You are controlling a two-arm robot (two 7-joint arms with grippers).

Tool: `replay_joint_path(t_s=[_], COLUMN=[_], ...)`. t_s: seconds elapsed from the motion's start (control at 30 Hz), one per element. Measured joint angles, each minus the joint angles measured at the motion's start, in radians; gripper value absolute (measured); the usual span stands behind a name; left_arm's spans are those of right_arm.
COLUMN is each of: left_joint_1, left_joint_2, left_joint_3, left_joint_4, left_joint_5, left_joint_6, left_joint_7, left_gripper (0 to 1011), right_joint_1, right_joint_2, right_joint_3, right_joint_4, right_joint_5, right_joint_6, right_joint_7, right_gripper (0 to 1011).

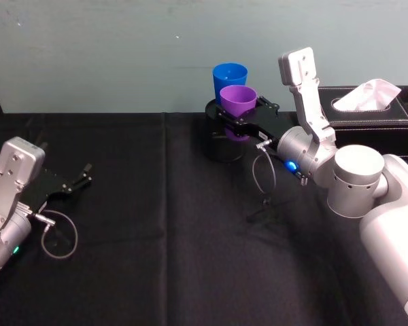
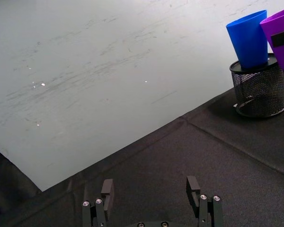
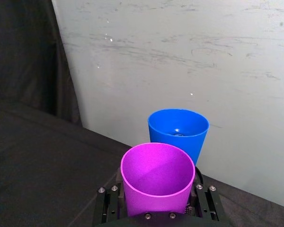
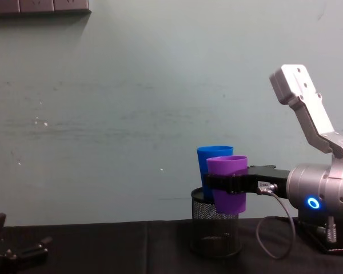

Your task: Pick up one cup with a gripper and tap it against the other cup.

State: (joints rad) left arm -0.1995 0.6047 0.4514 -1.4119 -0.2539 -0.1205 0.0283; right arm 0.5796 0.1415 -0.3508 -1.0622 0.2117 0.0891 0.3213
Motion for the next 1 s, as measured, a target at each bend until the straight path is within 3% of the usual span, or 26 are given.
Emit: replay_joint_path(t_s=[1.0], left_joint_1=[0.000], left_joint_2=[0.000], left_joint_3=[0.000], left_joint_4=[0.000], left_joint_5=[0.000], left_joint_6=[0.000], left_joint_7=[0.000], left_gripper=[1000], right_joint_1=[0.000], right_joint_2=[0.000], right_joint_3=[0.000], right_joint_4=[0.000], right_joint_5=[0.000], right_joint_6=[0.000], right_joint_7=[0.000], right_gripper=[728])
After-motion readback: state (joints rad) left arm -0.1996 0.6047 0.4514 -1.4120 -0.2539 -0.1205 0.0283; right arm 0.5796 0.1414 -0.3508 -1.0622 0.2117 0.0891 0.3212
